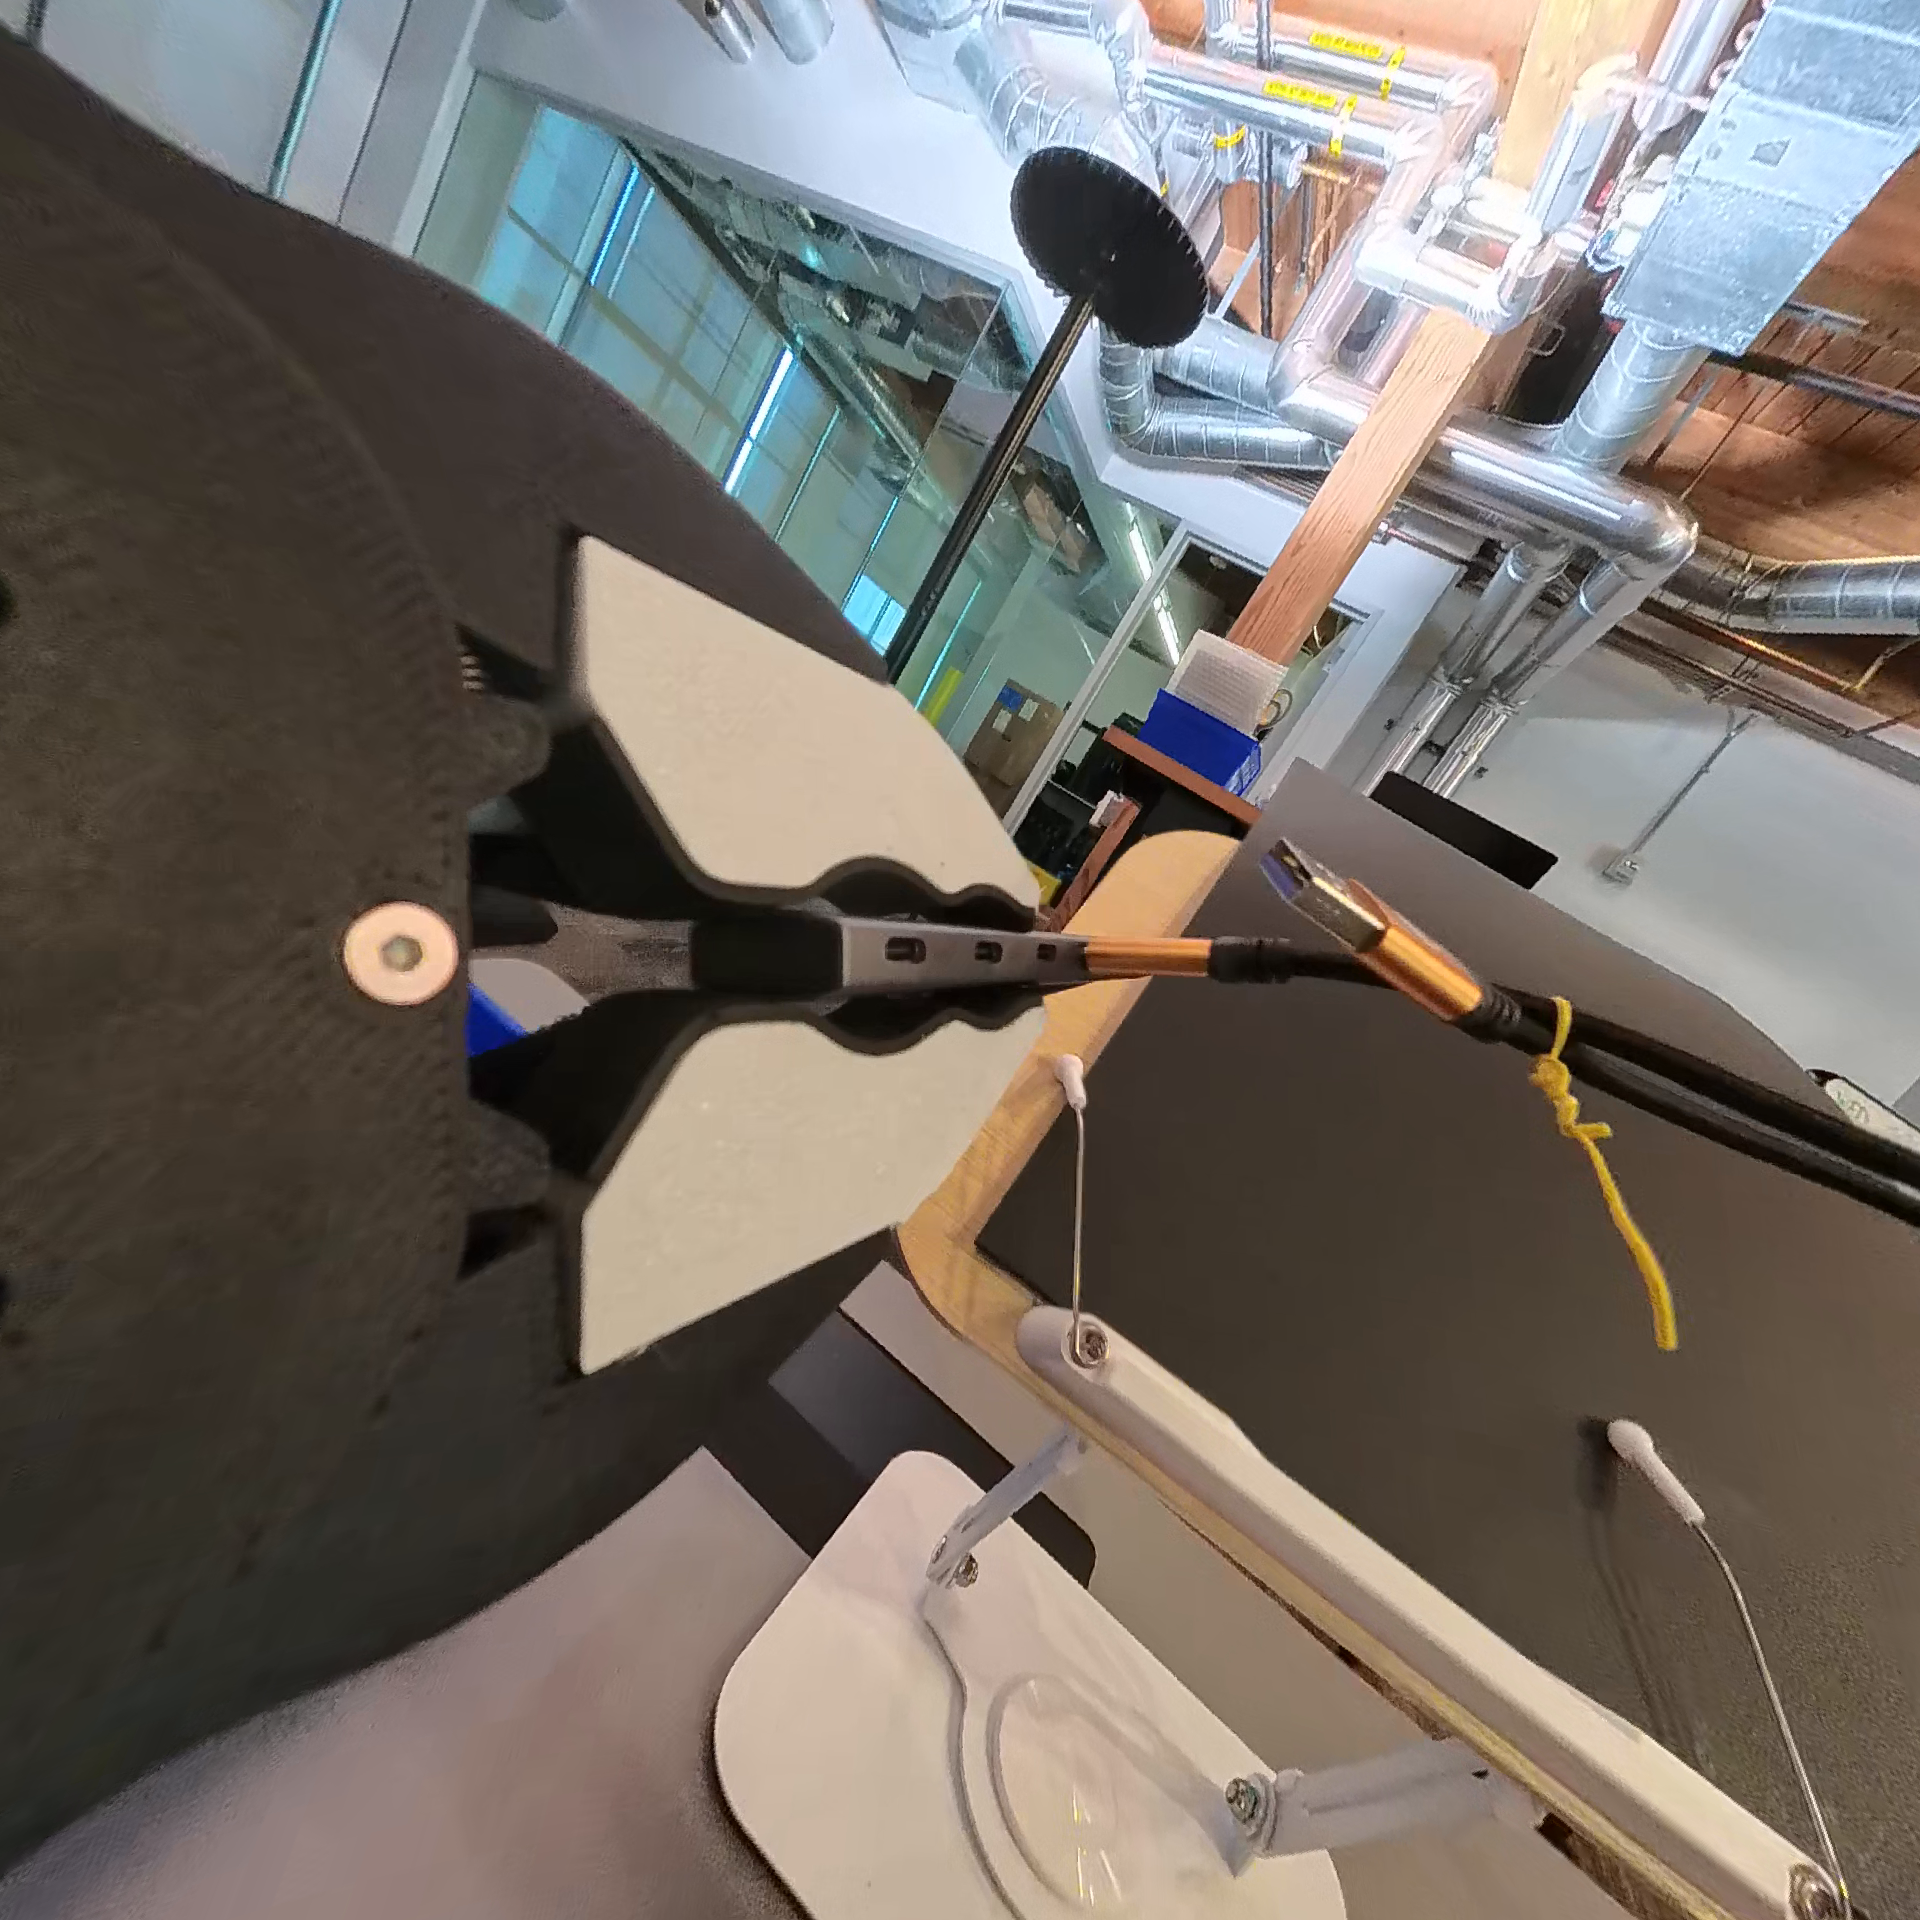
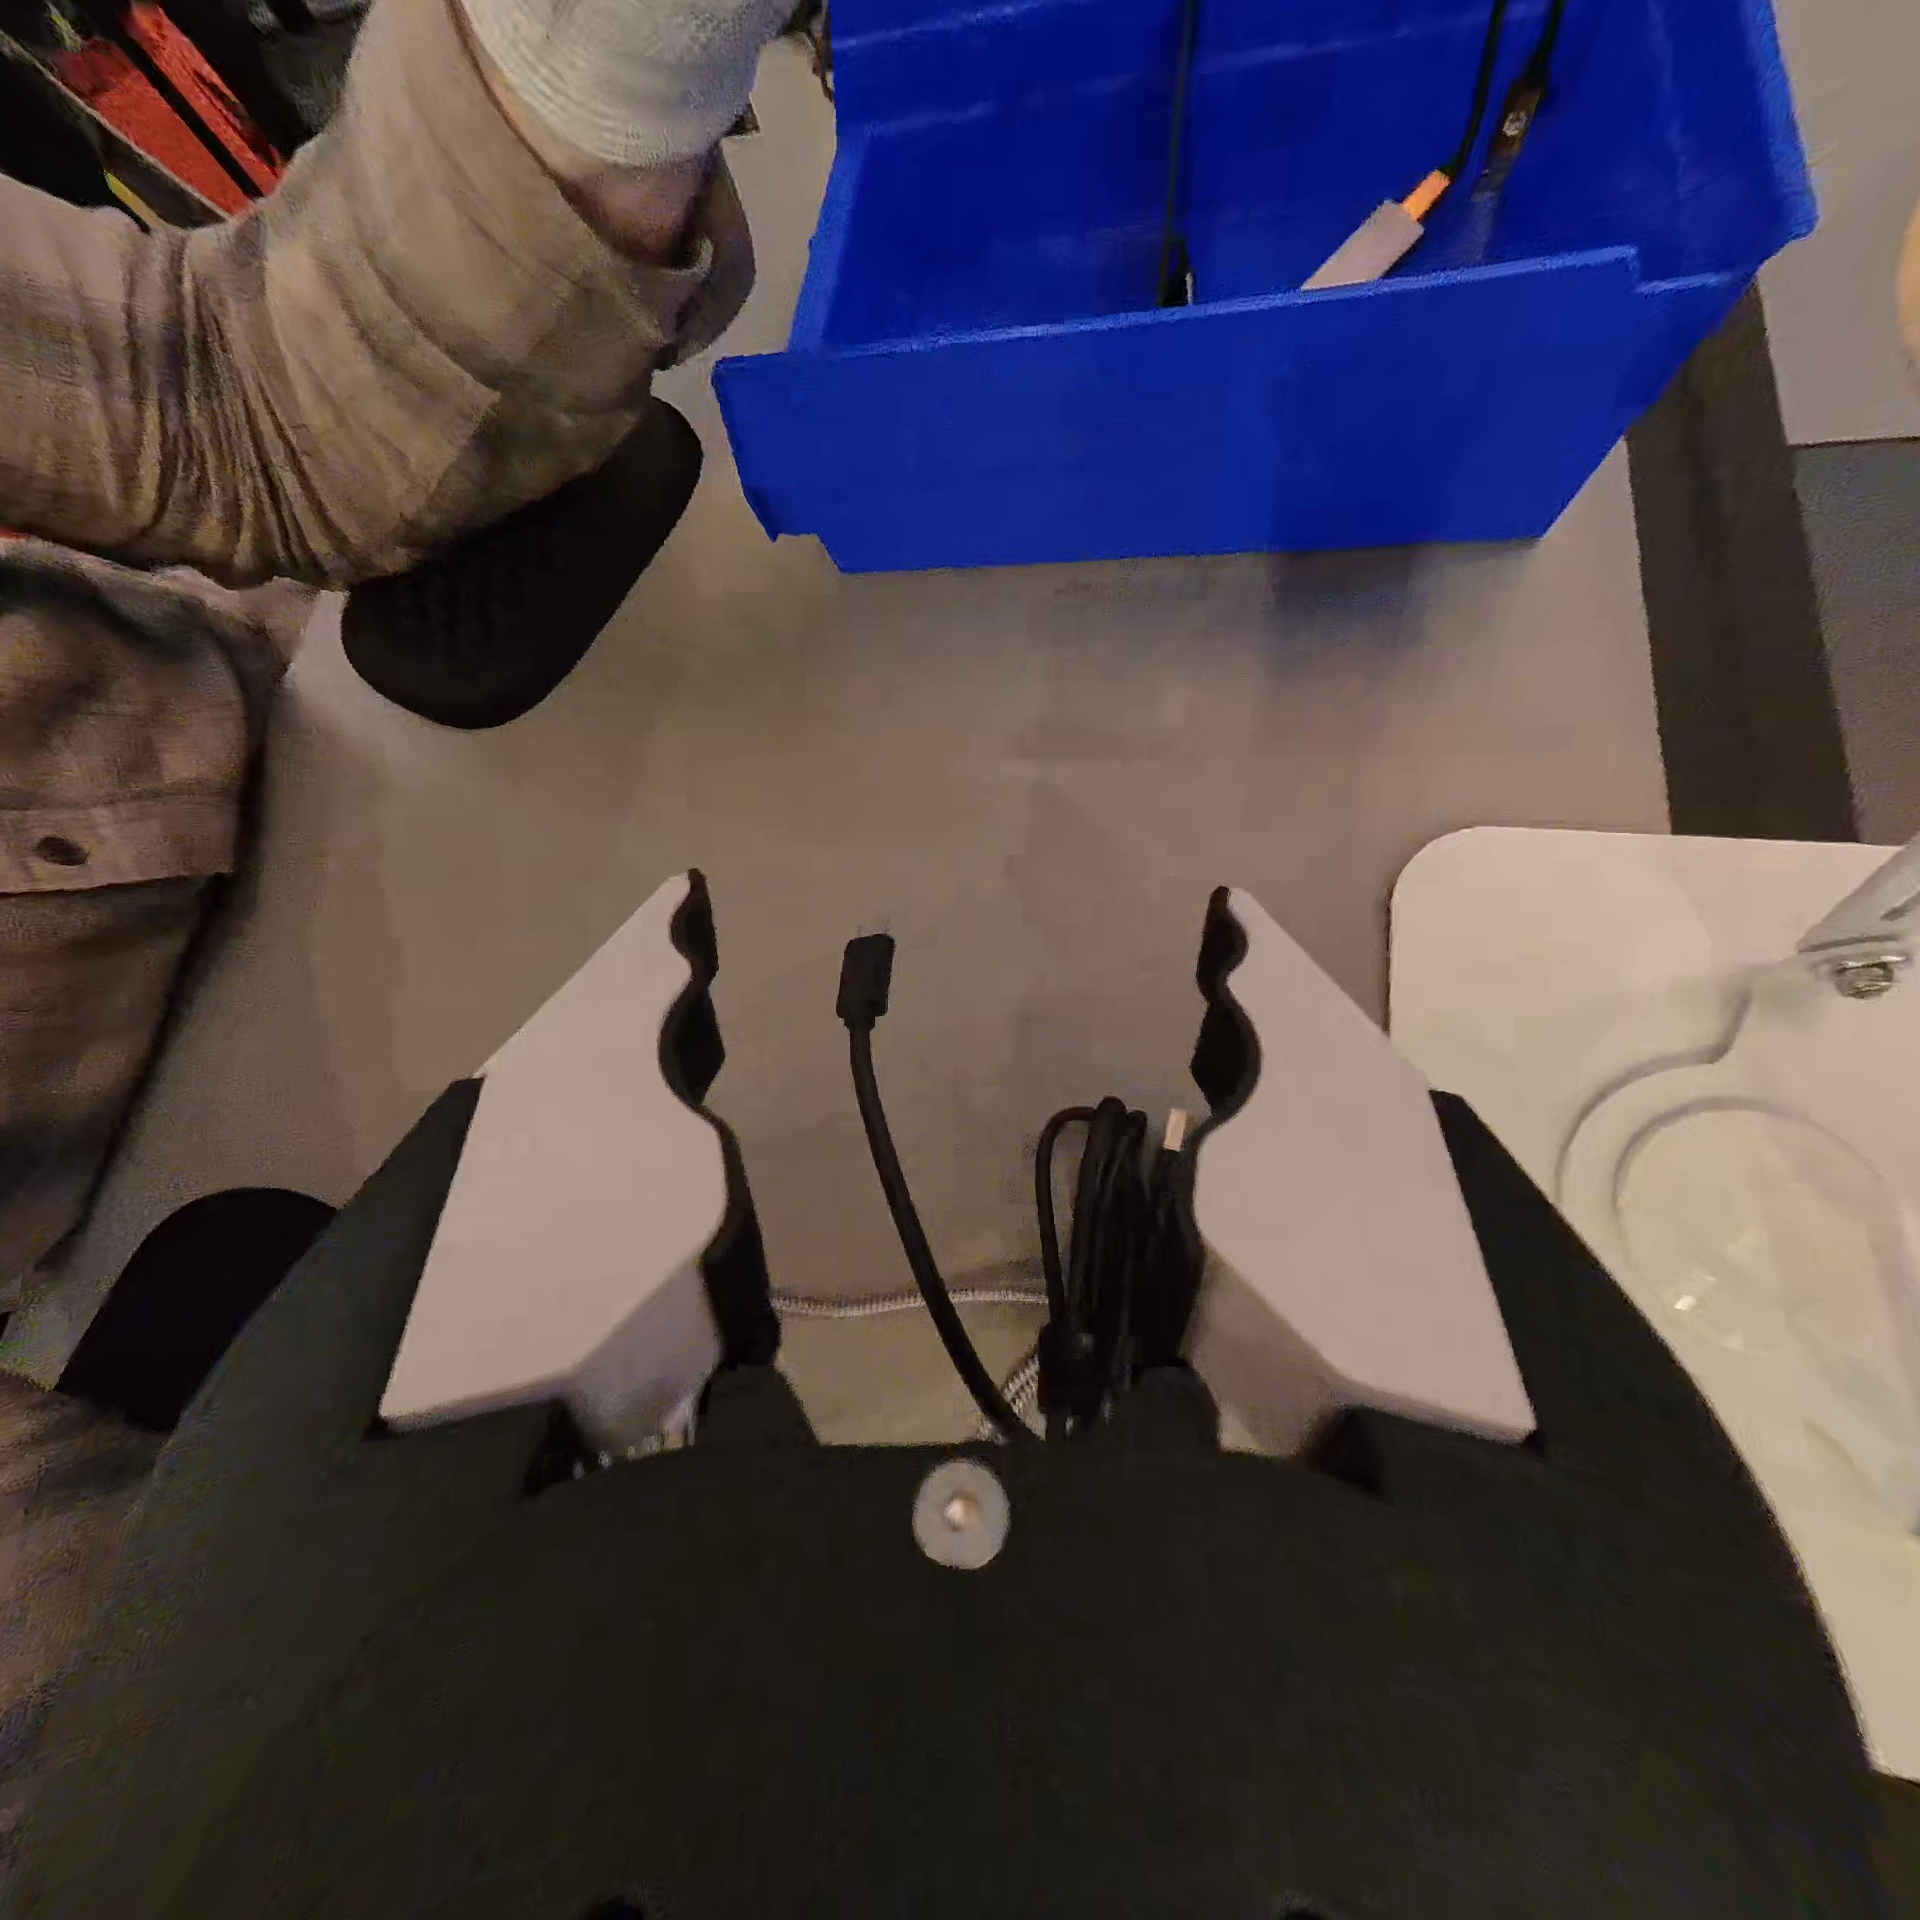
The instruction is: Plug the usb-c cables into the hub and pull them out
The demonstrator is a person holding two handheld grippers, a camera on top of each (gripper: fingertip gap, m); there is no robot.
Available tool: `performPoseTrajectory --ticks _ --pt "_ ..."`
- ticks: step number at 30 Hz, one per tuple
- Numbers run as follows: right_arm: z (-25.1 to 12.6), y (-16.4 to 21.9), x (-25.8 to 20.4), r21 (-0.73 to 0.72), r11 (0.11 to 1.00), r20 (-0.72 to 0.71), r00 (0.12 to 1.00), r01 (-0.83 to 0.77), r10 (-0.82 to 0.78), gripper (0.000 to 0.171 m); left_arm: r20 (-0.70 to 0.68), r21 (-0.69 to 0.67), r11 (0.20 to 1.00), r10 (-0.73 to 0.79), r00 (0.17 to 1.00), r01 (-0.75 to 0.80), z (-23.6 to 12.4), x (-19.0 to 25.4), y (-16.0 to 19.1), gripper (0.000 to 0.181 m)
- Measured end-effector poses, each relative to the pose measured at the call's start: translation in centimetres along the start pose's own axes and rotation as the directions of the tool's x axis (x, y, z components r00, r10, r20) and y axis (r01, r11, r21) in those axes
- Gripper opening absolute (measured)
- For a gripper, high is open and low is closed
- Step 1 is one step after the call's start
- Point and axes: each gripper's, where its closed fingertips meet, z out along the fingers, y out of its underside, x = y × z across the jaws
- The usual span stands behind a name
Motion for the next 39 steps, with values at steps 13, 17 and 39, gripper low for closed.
performPoseTrajectory --ticks 13,17,39 --pt "-7.6 -14.6 1.4 0.623 0.746 -0.359 0.933 0.234 0.007 0.037 -0.039 0.075 0.996 0.046 0.998 -0.043 -0.8 2.3 -4.1 0.011" --pt "-7.7 -15.1 1.0 0.637 0.723 -0.376 0.926 0.265 -0.008 0.022 -0.036 0.083 0.993 0.083 0.996 -0.080 -0.9 2.8 -4.6 0.011" --pt "-8.9 -15.2 0.2 0.639 0.694 -0.411 0.910 0.332 -0.056 0.007 -0.057 0.149 0.988 0.050 0.997 -0.041 -1.7 2.4 -6.2 0.028"
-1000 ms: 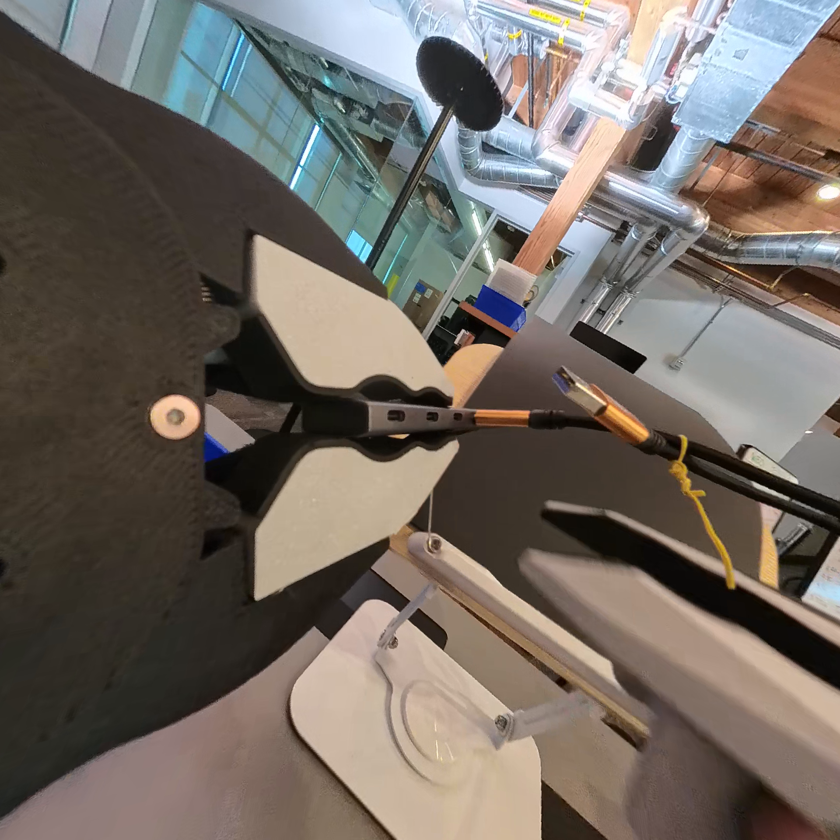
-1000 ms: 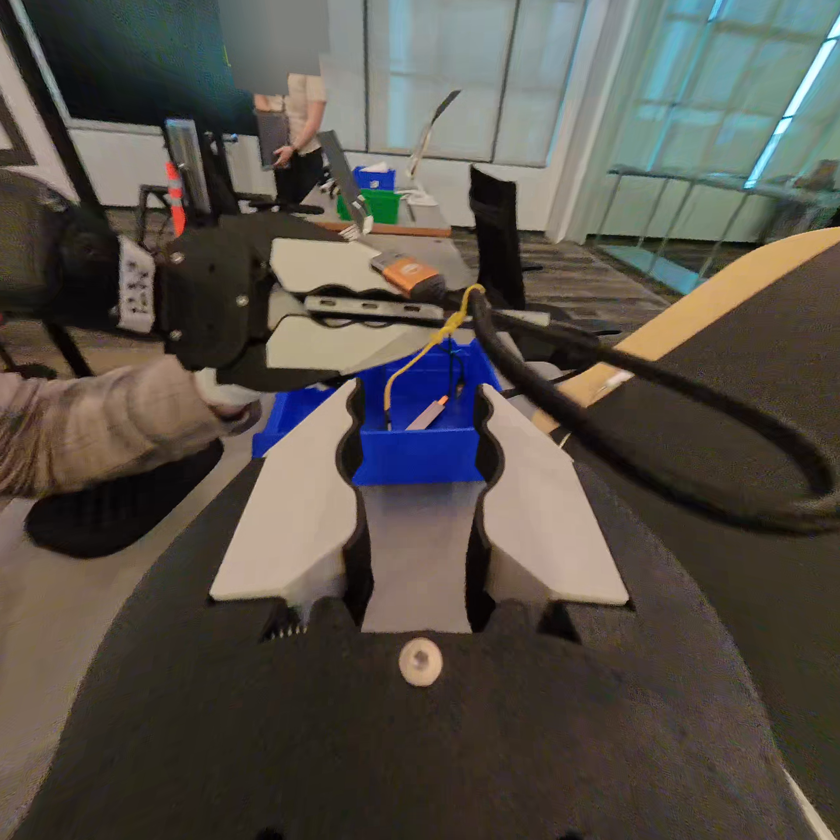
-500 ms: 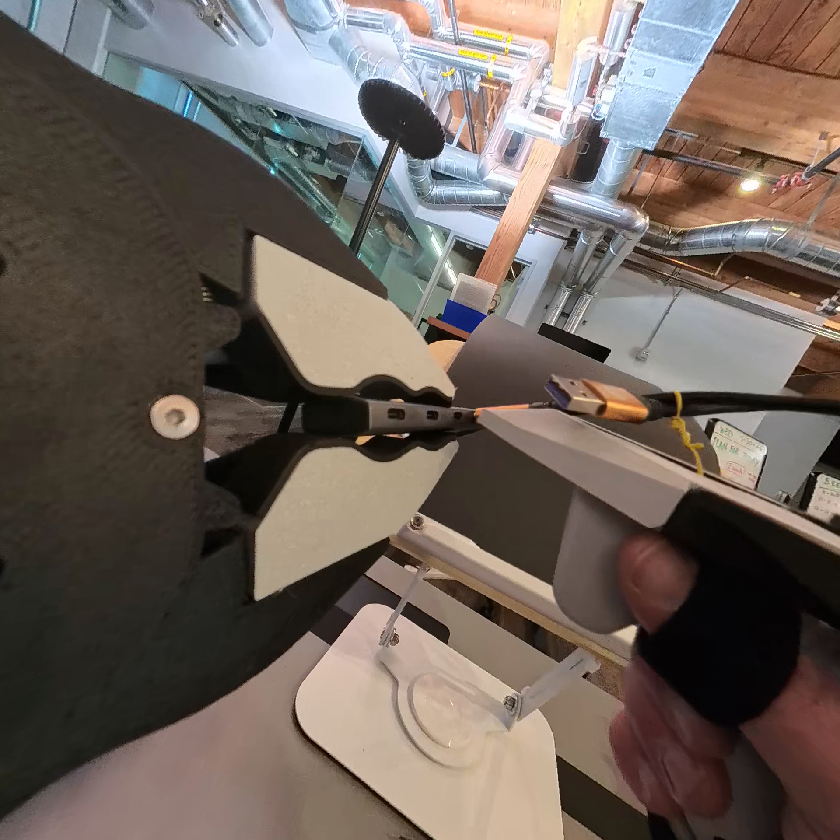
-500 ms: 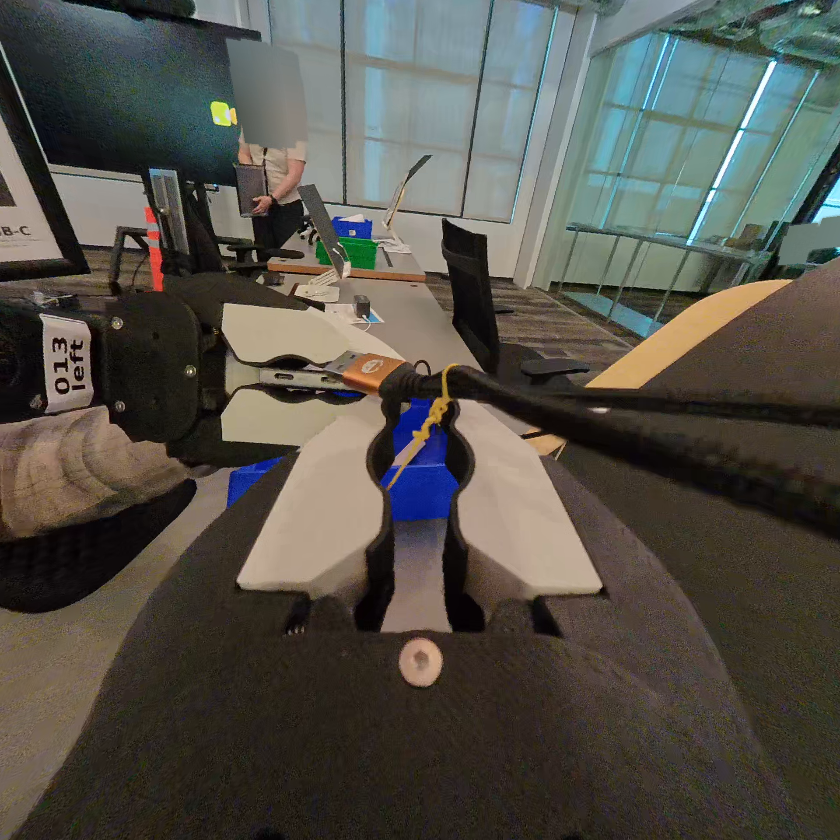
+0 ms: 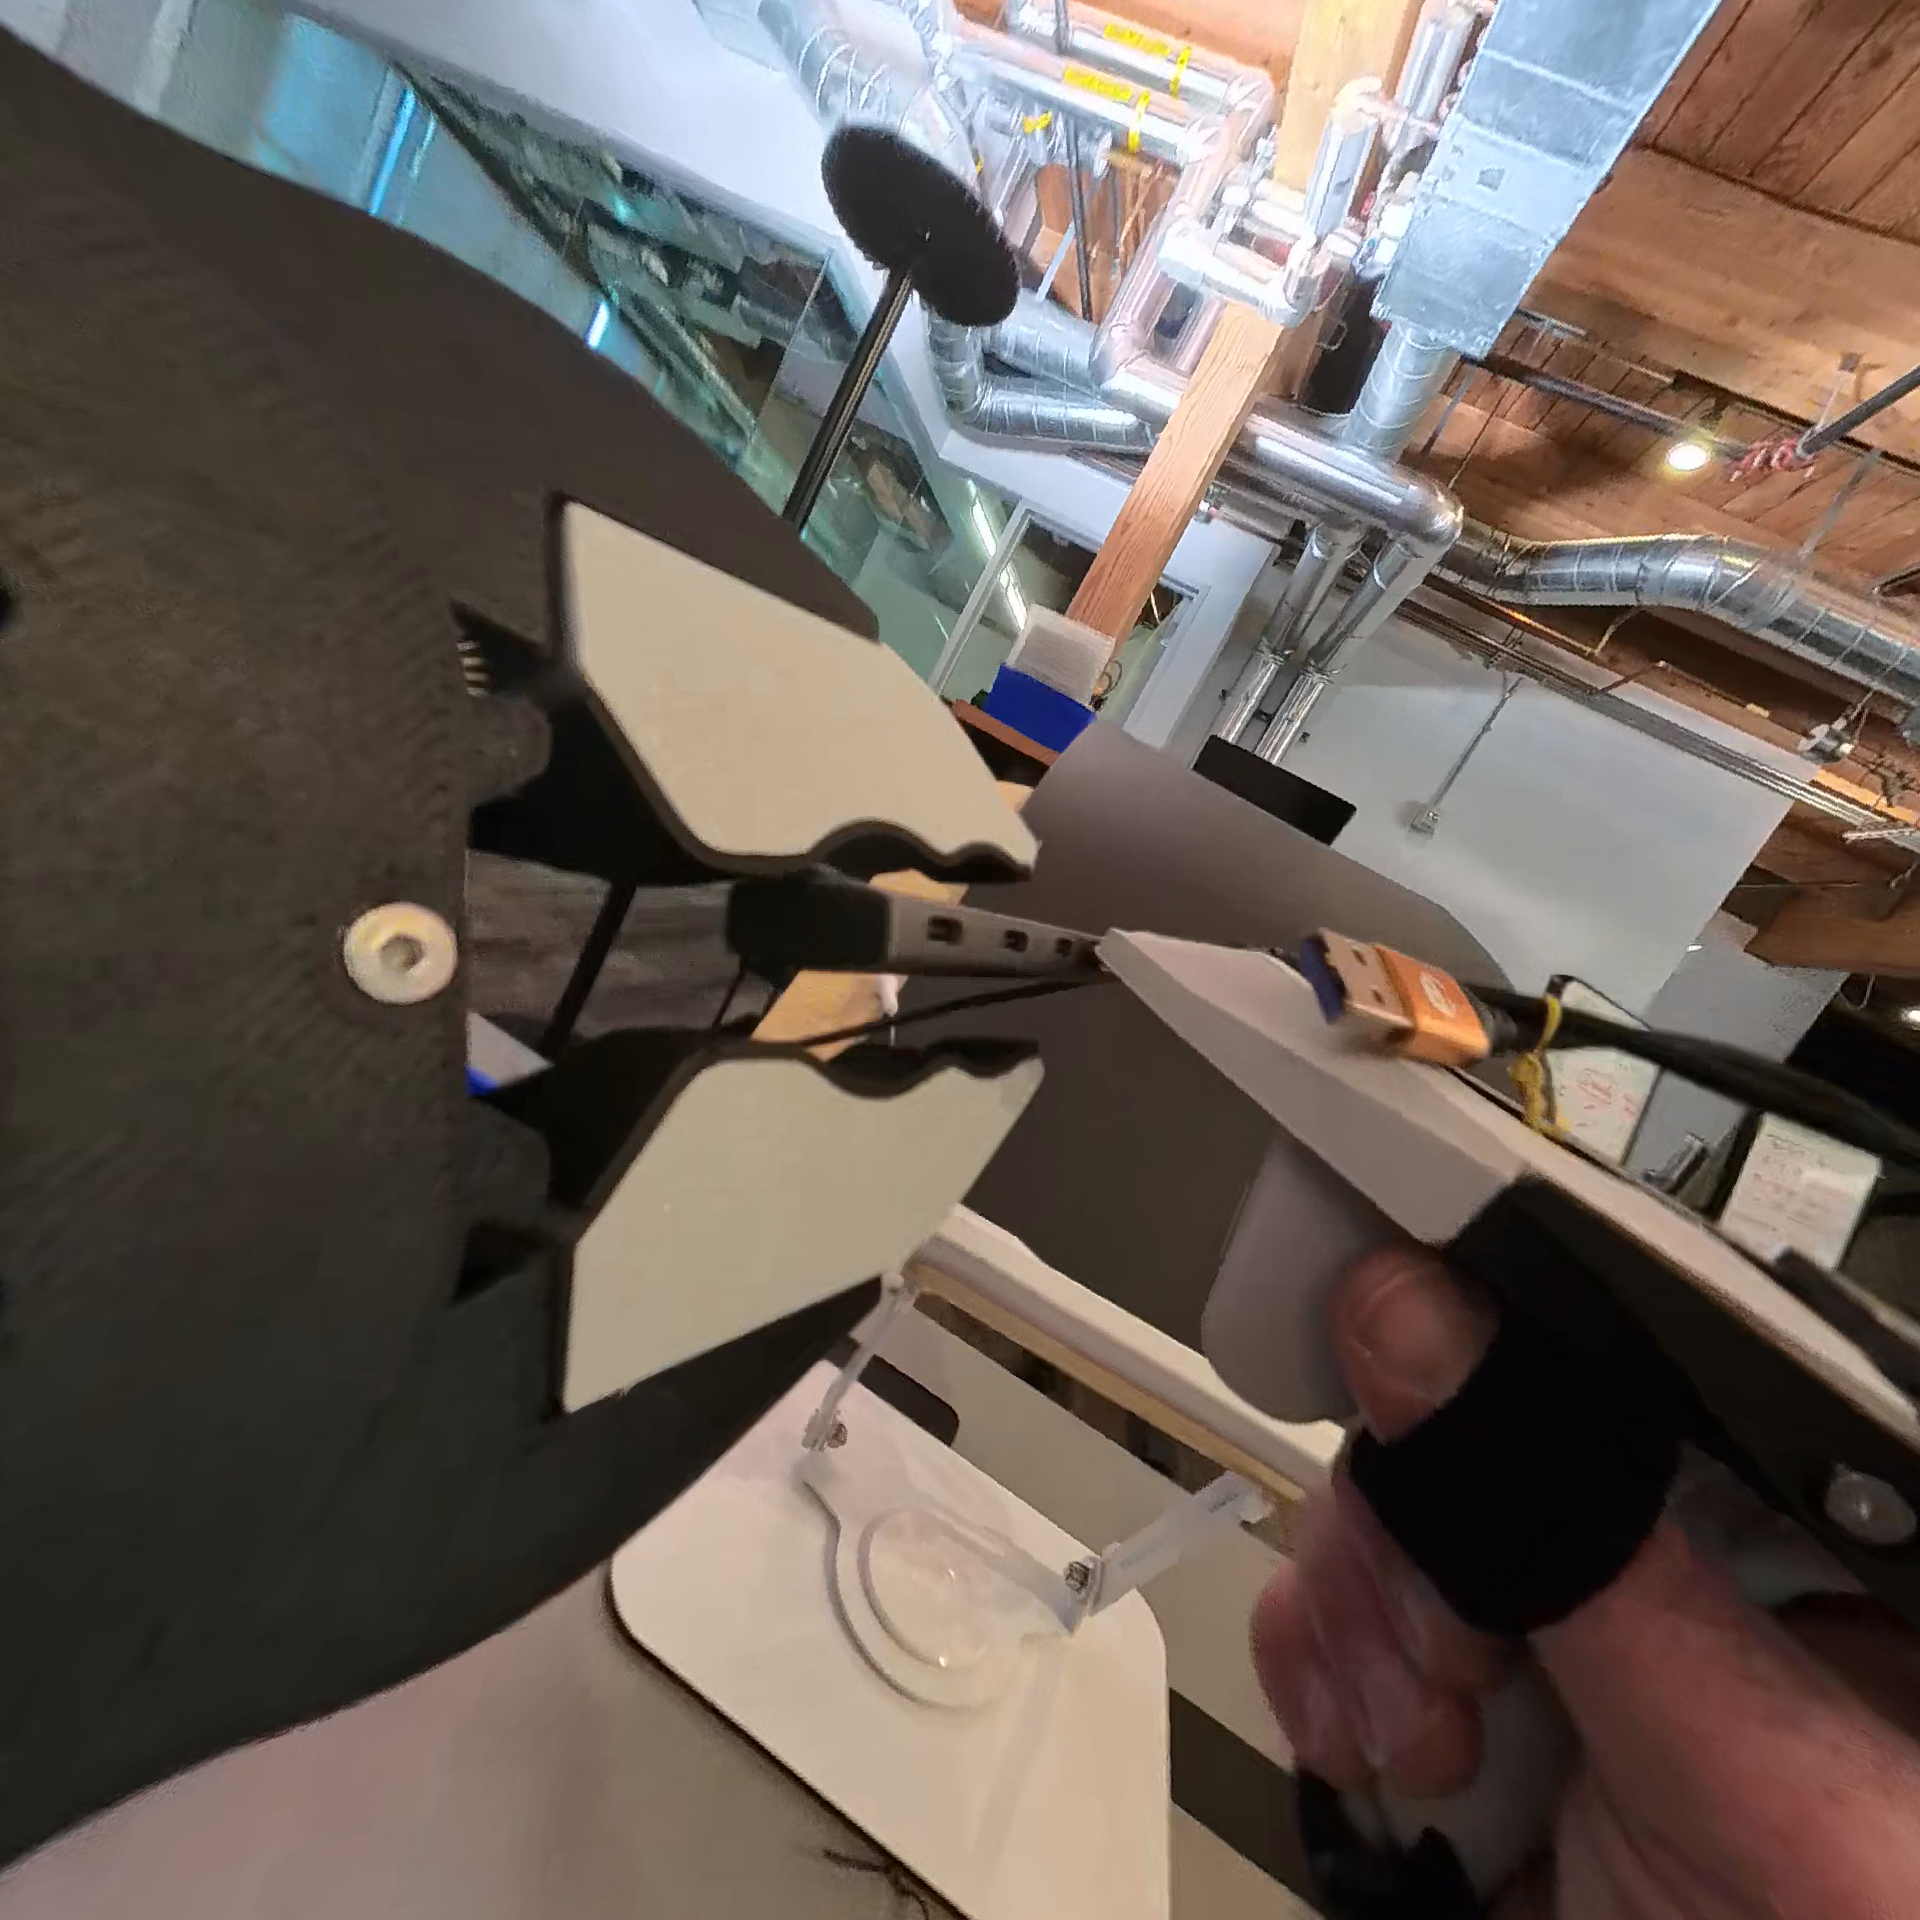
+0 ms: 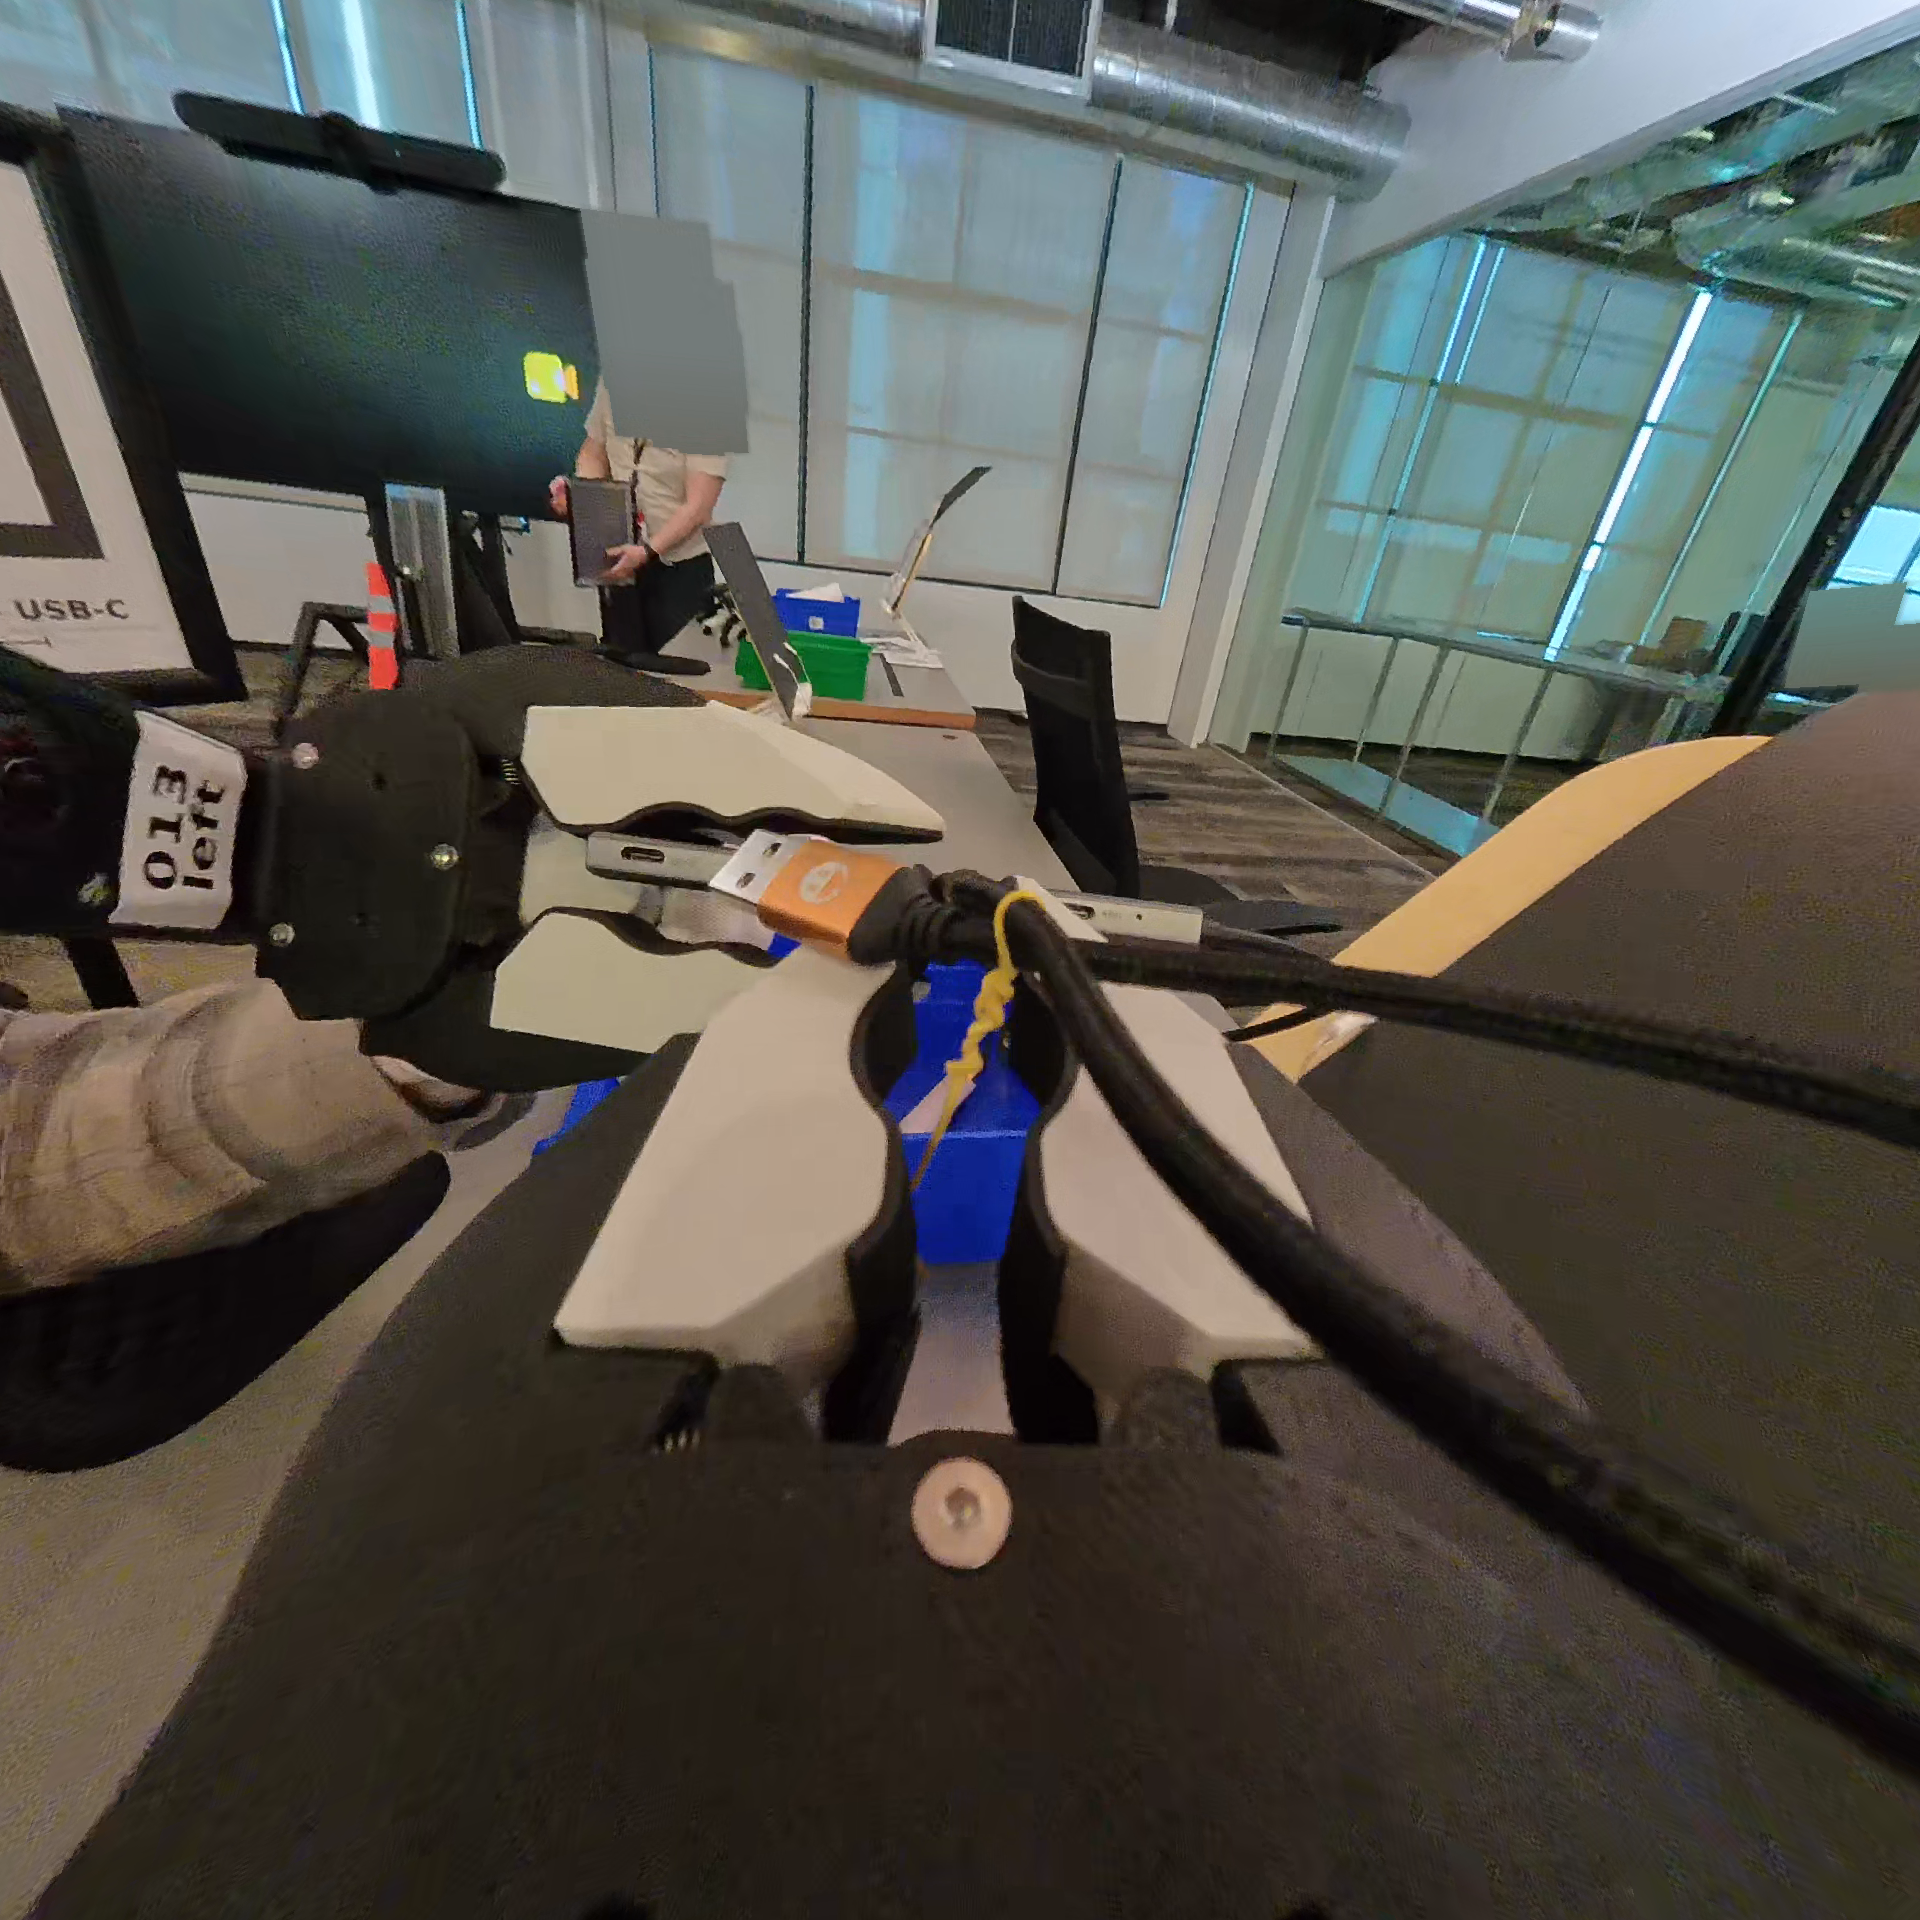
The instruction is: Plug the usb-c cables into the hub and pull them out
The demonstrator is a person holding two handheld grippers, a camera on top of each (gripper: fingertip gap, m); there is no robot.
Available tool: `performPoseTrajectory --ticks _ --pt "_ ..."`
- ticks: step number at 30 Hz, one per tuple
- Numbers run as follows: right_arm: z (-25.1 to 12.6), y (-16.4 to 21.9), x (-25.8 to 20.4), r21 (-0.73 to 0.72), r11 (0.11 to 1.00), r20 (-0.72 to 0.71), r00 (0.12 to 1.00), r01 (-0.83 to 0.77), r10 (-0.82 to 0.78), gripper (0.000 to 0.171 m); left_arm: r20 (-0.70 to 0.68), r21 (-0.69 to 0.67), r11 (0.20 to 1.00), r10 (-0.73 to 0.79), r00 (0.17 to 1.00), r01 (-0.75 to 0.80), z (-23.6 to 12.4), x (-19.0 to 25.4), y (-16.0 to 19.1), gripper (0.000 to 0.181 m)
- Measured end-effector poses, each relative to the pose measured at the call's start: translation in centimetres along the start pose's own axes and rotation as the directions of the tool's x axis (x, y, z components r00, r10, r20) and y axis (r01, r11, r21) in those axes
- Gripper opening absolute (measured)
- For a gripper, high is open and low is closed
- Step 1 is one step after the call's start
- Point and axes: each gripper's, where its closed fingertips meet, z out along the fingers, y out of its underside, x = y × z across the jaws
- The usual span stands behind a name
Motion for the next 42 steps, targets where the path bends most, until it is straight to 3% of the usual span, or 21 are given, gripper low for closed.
performPoseTrajectory --ticks 3,6,9,15,29,33,36,42 --pt "-0.1 -0.2 -0.1 0.014 1.000 0.013 1.000 -0.008 0.008 0.007 -0.020 -0.014 0.999 -0.043 0.999 0.043 0.1 -0.5 0.6 0.051" --pt "0.4 -0.2 -0.8 -0.022 0.999 0.014 0.999 0.039 -0.039 0.007 -0.034 -0.049 0.998 -0.048 0.998 0.046 0.5 -0.3 1.3 0.064" --pt "1.5 0.1 -1.7 -0.062 0.997 0.016 0.998 0.056 -0.055 0.007 -0.009 -0.073 0.997 -0.028 1.000 0.028 0.8 -0.3 1.9 0.056" --pt "2.3 0.2 -1.9 -0.069 0.998 0.006 1.000 0.015 -0.014 0.009 0.054 -0.042 0.999 0.008 0.998 -0.006 0.3 -1.5 2.4 0.012" --pt "1.3 0.4 -2.6 -0.206 0.972 0.029 0.993 0.116 -0.113 0.009 0.014 -0.017 0.997 0.070 0.997 -0.069 -0.4 -1.0 1.4 0.012" --pt "1.3 -0.4 -2.7 -0.170 0.982 0.032 0.996 0.082 -0.078 0.009 0.034 0.007 1.000 0.027 0.999 -0.028 -0.6 -1.5 0.9 0.012" --pt "1.9 -0.3 -2.5 -0.187 0.980 -0.023 0.997 0.063 -0.068 0.009 0.042 -0.008 1.000 -0.002 0.999 0.002 -0.4 -1.8 1.5 0.012" --pt "2.6 -1.3 -3.1 -0.247 0.954 -0.123 0.971 0.168 -0.203 0.008 0.047 0.032 0.996 -0.084 0.995 0.082 -0.8 -2.7 2.0 0.012"
